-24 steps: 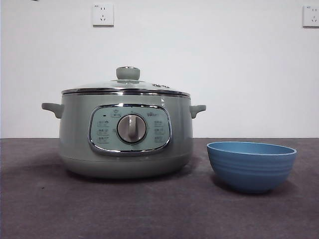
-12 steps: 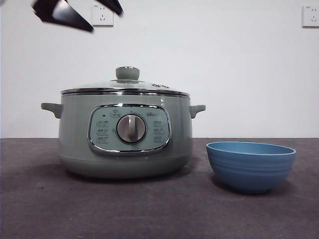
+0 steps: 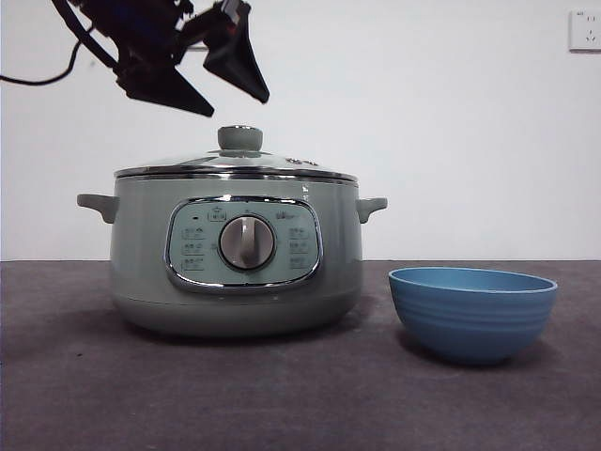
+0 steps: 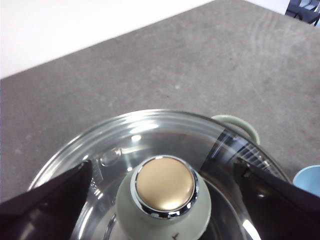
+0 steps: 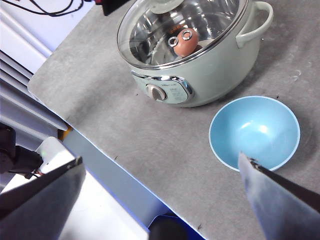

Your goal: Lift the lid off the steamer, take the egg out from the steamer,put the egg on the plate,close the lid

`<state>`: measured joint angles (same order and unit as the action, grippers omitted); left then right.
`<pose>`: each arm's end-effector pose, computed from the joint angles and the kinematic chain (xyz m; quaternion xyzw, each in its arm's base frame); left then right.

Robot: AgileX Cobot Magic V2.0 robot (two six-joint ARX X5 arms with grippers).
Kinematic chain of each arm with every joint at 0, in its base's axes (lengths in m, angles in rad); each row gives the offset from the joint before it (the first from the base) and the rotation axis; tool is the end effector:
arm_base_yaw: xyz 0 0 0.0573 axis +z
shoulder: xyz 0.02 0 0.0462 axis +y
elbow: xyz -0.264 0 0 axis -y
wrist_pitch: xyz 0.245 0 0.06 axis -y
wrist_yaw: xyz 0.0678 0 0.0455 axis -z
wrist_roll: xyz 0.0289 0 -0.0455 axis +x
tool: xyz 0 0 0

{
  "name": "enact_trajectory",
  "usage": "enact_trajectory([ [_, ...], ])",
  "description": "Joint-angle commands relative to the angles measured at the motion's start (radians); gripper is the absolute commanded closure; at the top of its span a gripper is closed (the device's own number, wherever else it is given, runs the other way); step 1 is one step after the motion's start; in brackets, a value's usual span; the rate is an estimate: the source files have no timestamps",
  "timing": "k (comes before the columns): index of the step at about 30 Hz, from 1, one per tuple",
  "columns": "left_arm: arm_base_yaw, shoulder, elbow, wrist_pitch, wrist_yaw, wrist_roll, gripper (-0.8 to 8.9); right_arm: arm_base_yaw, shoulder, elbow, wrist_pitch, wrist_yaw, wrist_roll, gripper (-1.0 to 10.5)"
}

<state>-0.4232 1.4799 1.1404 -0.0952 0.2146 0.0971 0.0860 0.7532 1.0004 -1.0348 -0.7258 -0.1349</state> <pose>0.3021 -0.1428 0.3010 0.0674 0.1994 -0.3162 0.9251 0.1113 0.0288 0.3388 0.0632 0.3388 0.3883 0.8546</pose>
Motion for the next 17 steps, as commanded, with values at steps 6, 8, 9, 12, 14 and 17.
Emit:
enact_trajectory([
  [6,-0.007,0.044,-0.004,0.027,-0.003,0.012,3.38,0.003,0.000,0.002,0.005,-0.002,0.007,4.1],
  [8,-0.011,0.058,-0.004,0.026,-0.002,0.012,3.38,0.003,0.000,0.002,0.005,-0.002,0.007,4.1],
  [9,-0.013,0.065,-0.004,0.023,-0.002,0.012,3.38,0.003,0.000,0.002,0.005,-0.002,0.007,4.1],
  [12,-0.016,0.079,-0.004,0.021,-0.003,0.011,3.38,0.003,0.000,0.002,0.005,-0.002,0.007,4.1],
  [14,-0.018,0.080,-0.004,0.021,-0.003,0.010,3.38,0.003,0.000,0.002,0.005,-0.002,0.007,4.1],
  [17,-0.021,0.080,-0.004,0.021,-0.004,0.008,3.48,0.003,0.000,0.002,0.005,-0.002,0.006,4.1],
])
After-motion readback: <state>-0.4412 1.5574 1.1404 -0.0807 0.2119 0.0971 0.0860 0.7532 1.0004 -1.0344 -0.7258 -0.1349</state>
